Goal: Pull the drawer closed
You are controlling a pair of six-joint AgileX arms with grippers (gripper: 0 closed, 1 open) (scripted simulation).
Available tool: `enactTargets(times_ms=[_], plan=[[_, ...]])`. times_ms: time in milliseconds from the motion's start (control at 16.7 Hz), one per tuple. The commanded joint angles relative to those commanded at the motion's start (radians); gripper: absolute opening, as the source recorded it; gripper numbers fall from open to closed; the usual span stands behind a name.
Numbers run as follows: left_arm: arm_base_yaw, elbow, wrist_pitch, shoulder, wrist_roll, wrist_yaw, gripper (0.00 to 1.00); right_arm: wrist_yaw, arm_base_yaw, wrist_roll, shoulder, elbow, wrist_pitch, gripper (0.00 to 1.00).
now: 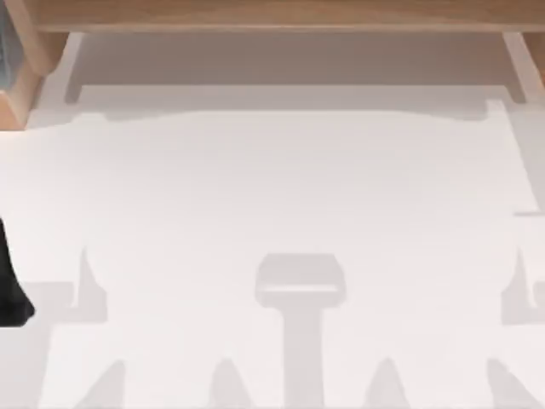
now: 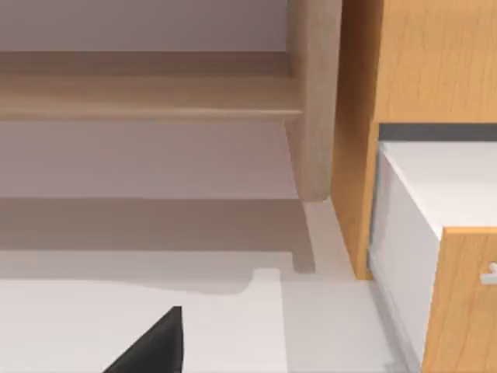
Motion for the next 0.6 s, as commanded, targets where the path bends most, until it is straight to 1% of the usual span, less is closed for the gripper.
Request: enactTargets(times_ms=[120, 240, 420, 600], plan=[[0.000, 0.000, 0.000, 0.000, 0.000, 0.000, 1.00, -0.001, -0.001, 0.000, 0.002, 0.001, 0.001, 1.00], [0.000, 0.000, 0.000, 0.000, 0.000, 0.000, 1.00, -0.024, -0.023, 0.001, 0.035, 0.026, 0.027, 1.00], [0.000, 0.000, 0.000, 0.000, 0.000, 0.000, 1.00, -0.097, -0.097, 0.002, 0.166, 0.102, 0.107, 1.00], [0.000, 0.000, 0.000, 0.000, 0.000, 0.000, 1.00, -0.198, -0.202, 0.005, 0.387, 0.203, 0.213, 1.00]])
